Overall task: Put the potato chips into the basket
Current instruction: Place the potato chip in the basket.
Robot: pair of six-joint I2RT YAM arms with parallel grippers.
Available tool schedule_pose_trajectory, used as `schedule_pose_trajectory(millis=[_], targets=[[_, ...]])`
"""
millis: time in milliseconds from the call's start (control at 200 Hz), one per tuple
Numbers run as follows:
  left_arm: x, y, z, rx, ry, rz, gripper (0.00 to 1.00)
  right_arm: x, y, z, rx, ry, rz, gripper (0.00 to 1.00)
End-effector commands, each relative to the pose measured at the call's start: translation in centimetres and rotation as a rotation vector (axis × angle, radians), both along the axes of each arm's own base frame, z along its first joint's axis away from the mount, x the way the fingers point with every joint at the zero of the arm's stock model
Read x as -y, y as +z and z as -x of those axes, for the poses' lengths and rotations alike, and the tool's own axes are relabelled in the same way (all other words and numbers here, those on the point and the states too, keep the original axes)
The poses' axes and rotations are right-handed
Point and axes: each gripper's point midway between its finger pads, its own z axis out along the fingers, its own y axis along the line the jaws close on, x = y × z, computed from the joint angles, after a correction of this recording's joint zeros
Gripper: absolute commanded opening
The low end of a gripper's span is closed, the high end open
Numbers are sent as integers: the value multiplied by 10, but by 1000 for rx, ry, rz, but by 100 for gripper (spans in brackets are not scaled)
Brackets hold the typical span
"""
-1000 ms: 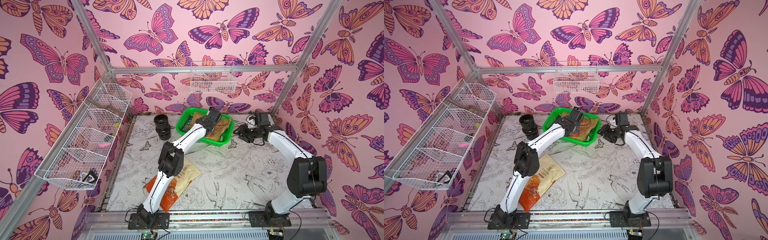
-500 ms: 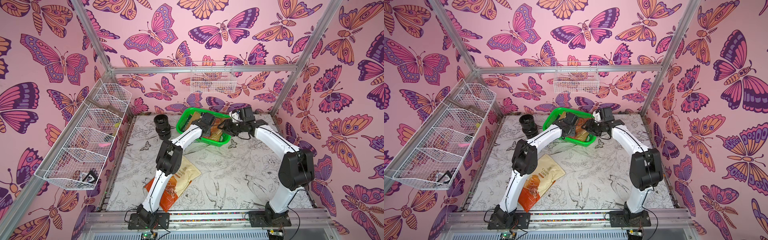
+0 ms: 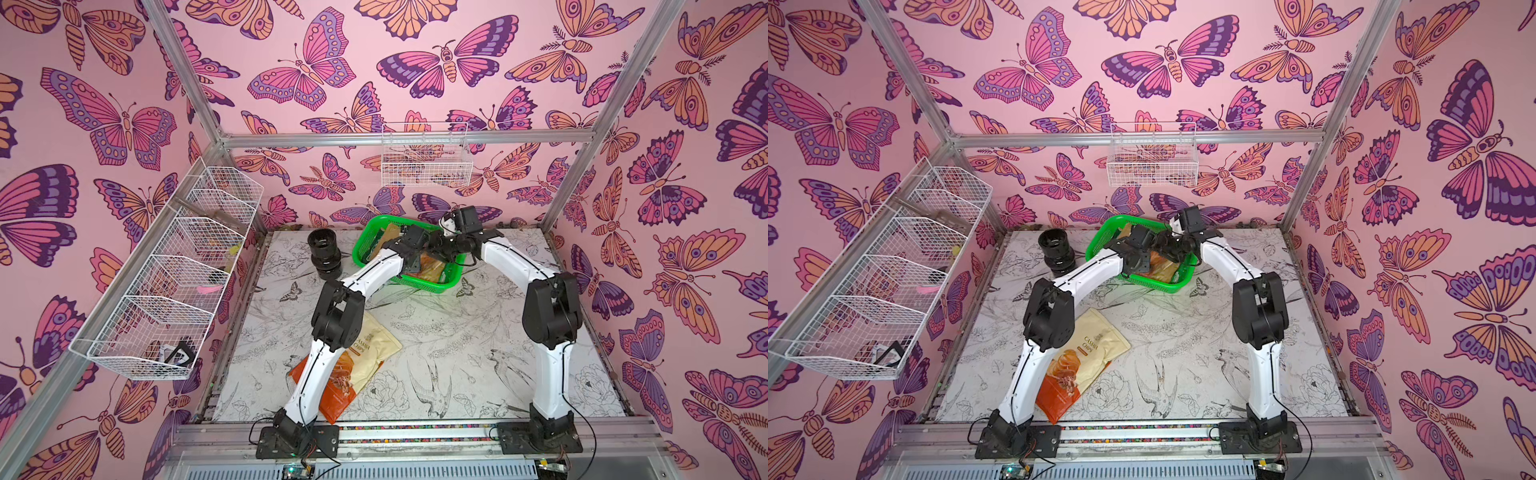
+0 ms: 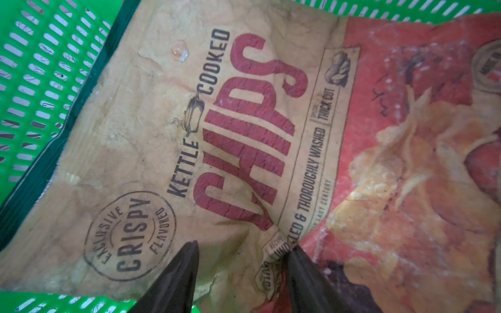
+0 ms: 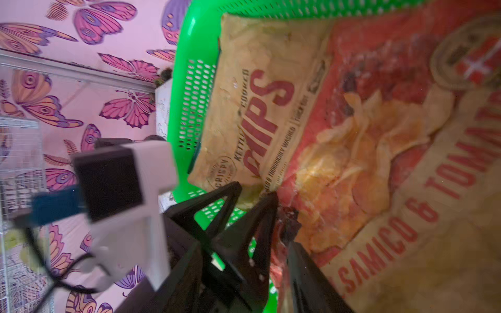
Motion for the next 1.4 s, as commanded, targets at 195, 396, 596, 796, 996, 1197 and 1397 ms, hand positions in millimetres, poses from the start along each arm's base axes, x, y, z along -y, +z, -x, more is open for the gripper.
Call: schedule_pose_trajectory(millis=[195, 396, 596, 796, 996, 1197, 1397], targets=[[-40, -3, -8, -63, 126, 59, 57, 37, -77, 36, -187, -15, 140, 54], [-49, -6, -14, -106, 153, 152, 56, 43, -79, 27, -196, -23, 143, 54], [-39, 29, -22, -71, 101, 261, 56, 39, -40, 23, -140, -6, 117, 54], [-32, 123, -22, 123, -29, 292, 57, 46, 21, 32, -10, 5, 170, 55], [-54, 207, 10, 362, -164, 218, 58, 28, 51, 63, 136, 120, 317, 55], [-105, 243, 58, 607, -210, 48, 58, -33, 48, 114, 312, 407, 441, 56], [-173, 242, 90, 811, -119, -75, 63, -95, 19, 181, 442, 751, 567, 61]])
